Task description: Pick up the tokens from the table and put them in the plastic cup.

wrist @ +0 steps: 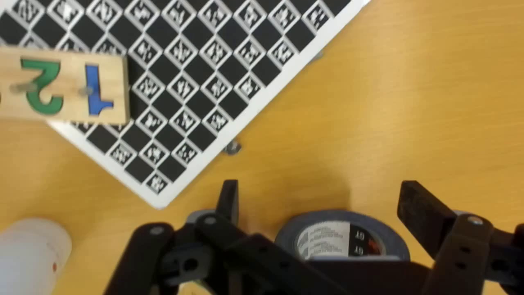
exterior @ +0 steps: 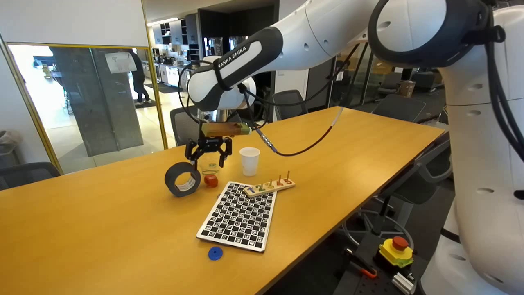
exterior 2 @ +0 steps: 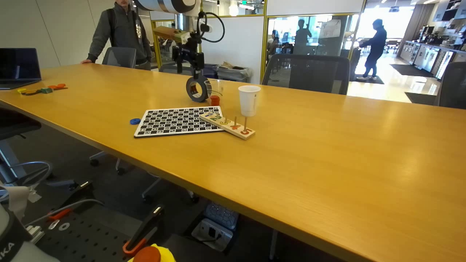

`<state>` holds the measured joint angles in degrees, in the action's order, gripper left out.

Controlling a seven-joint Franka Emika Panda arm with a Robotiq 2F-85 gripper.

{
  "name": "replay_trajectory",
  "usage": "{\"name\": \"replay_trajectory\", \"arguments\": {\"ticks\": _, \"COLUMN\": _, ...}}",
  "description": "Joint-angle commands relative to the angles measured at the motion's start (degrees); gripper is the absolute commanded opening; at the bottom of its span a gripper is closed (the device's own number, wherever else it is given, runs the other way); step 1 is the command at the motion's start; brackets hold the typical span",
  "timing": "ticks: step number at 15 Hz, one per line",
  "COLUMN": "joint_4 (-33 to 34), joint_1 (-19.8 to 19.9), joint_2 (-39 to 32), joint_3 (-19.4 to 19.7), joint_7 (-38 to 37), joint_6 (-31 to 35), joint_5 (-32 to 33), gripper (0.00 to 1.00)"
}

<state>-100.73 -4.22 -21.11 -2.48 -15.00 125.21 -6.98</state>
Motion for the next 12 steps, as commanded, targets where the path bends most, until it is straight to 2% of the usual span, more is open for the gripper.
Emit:
{"name": "replay_trajectory", "arguments": {"ticks": 1, "joint_4": -7.4, "joint_1": -2.6, "joint_2": 5.6, "joint_3": -0.5, "joint_7": -9.4, "joint_6": -3.6, "joint_5": -2.6, "gripper": 1.00}}
{"name": "replay_trajectory", "arguments": {"ticks": 6, "joint_4": -14.7, "joint_1": -5.6, "joint_2": 8.1, "joint_3": -2.3, "joint_7": -18.2, "joint_6": -3.6, "joint_5": -5.6, "gripper": 1.00}}
{"name": "replay_trajectory", "arguments": {"ticks": 12, "joint_4": -25.9, "joint_1": -8.8, "joint_2": 11.7, "joint_3": -4.2, "joint_7": -24.2, "joint_6": 6.9, "joint_5": -5.7, "gripper": 1.00}}
